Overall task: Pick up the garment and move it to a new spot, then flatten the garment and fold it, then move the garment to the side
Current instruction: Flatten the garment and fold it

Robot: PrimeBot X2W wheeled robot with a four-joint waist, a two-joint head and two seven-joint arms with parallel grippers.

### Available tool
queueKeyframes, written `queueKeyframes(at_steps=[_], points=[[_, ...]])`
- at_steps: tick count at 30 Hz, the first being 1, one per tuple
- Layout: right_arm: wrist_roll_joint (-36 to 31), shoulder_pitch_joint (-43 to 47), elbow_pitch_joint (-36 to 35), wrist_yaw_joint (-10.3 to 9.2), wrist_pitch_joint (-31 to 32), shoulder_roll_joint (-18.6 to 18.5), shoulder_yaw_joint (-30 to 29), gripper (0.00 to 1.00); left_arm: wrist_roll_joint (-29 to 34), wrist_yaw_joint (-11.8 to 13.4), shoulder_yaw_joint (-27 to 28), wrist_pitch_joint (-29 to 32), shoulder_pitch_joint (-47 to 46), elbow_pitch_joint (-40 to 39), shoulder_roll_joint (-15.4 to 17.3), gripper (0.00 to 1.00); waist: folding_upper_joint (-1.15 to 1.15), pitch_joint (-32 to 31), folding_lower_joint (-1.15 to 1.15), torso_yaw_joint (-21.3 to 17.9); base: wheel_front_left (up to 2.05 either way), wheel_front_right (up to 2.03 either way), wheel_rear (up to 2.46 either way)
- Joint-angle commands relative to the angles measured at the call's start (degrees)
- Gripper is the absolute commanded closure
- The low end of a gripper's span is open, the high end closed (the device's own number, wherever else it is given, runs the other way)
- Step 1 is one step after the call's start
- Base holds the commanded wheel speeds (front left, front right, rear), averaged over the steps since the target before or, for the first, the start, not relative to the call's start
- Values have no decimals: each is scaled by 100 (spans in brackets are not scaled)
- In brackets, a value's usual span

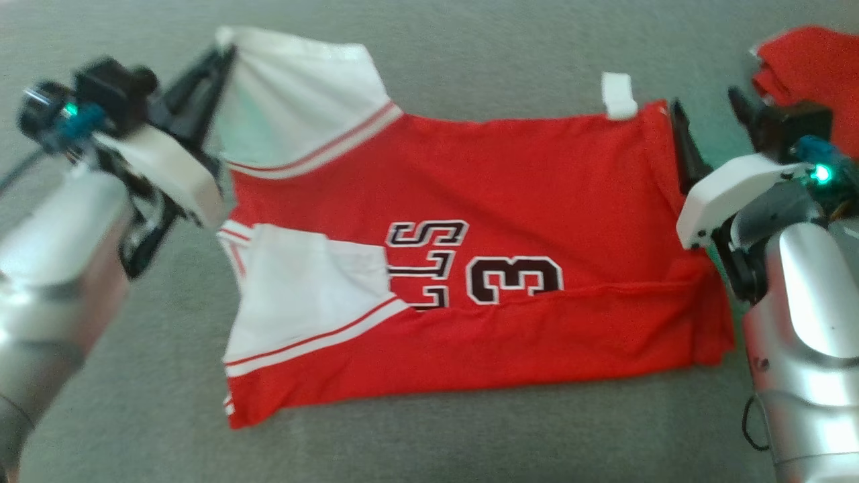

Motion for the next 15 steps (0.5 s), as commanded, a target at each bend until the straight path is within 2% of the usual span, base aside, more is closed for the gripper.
queueKeyframes(at_steps=[1, 7, 15], points=[[35, -200, -85, -5, 77, -13, 96, 0, 54, 87, 162, -66, -134, -160, 242, 100, 0, -194, 1, 242, 0, 0, 0], [-121, -404, 613, -5, 468, -191, 39, 0, -1, 180, 35, 66, 159, -790, 251, 100, 0, -214, 1, 456, 0, 0, 0], [-442, -841, 1530, -5, 567, -353, -186, 0, -37, 277, -15, 216, 229, -1305, 315, 100, 0, -8, 1, 573, 0, 0, 0]])
